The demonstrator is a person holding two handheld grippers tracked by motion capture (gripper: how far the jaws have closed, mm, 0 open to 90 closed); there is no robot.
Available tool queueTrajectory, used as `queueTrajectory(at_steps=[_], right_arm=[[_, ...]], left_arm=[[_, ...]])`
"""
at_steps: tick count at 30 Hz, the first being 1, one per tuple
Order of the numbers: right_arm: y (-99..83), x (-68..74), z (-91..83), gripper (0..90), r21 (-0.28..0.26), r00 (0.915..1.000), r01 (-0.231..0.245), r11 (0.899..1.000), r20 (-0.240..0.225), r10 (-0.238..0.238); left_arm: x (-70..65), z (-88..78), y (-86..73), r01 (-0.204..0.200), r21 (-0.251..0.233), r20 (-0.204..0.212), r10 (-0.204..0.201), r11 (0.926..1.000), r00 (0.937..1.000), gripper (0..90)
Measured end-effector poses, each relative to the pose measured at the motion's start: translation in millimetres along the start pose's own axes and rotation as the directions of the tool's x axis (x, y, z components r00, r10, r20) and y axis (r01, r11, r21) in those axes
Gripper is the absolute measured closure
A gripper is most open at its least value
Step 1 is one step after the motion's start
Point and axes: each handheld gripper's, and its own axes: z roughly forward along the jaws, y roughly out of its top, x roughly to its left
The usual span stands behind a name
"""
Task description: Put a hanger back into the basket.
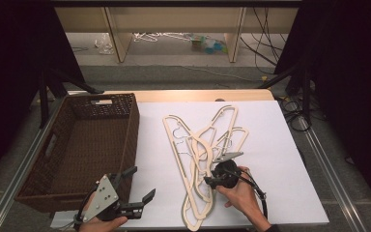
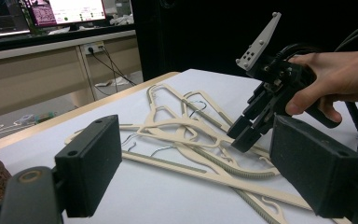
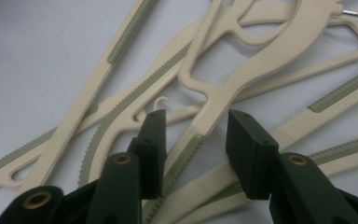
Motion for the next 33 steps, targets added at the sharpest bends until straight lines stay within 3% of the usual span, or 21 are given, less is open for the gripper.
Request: queueTrajectory(at_steps=[5, 9, 17, 18, 21, 24, 25, 27, 29, 33], right_arm=[[1.5, 2.7, 10.2, 58.8, 0.029, 0.9999, 0.012, 0.999, -0.001, -0.012], [2.3, -3.7, 7.7, 64.1, 0.026, 0.9993, -0.033, 0.999, -0.015, 0.033], [5.6, -9.6, -2.6, 73.5, 0.022, 0.9986, -0.05, 0.999, -0.016, 0.05], [6.4, -13.0, -4.5, 74.9, 0.001, 0.9994, -0.026, 1.0, -0.022, 0.026], [9.6, -16.8, -14.3, 77.6, 0.006, 0.9992, -0.009, 1.0, -0.038, 0.009], [9.8, -20.4, -26.0, 79.8, 0.016, 0.9979, 0.035, 0.999, -0.056, -0.034], [9.0, -22.6, -27.7, 80.3, -0.004, 0.9966, 0.06, 0.998, -0.057, -0.06], [5.3, -28.2, -40.9, 81.1, -0.015, 0.9927, 0.072, 0.997, -0.096, -0.073], [3.7, -29.7, -43.7, 81.2, -0.024, 0.992, 0.079, 0.997, -0.097, -0.081], [0.4, -30.2, -53.3, 81.8, -0.037, 0.9861, 0.077, 0.996, -0.145, -0.081]], left_arm=[[-1.2, 0.9, -0.4, -0.007, 0.009, 0.002, 0.007, 0.9999, 1.0, 16.9], [-0.9, 0.7, -0.5, -0.005, 0.01, 0.004, 0.005, 0.9999, 1.0, 17.0], [-0.8, 0.3, -0.3, -0.008, 0.011, 0.004, 0.008, 0.9999, 1.0, 17.2], [-1.0, 0.5, -0.5, -0.006, 0.011, 0.005, 0.006, 0.9999, 1.0, 17.2], [-1.0, 0.7, -0.4, -0.007, 0.01, 0.005, 0.006, 0.9999, 1.0, 17.3], [-0.7, -0.1, 0.0, -0.01, 0.009, 0.005, 0.01, 0.9999, 0.9999, 17.3], [-0.8, -0.2, 0.1, -0.009, 0.007, 0.005, 0.009, 0.9999, 0.9999, 17.4], [-0.5, -0.3, 0.0, -0.009, 0.007, 0.005, 0.009, 0.9999, 0.9999, 17.4], [-0.5, 0.0, -0.1, -0.01, 0.01, 0.002, 0.01, 0.9999, 0.9999, 17.4], [-1.8, 0.4, 0.1, -0.01, 0.013, 0.004, 0.01, 0.9999, 0.9999, 17.5]])
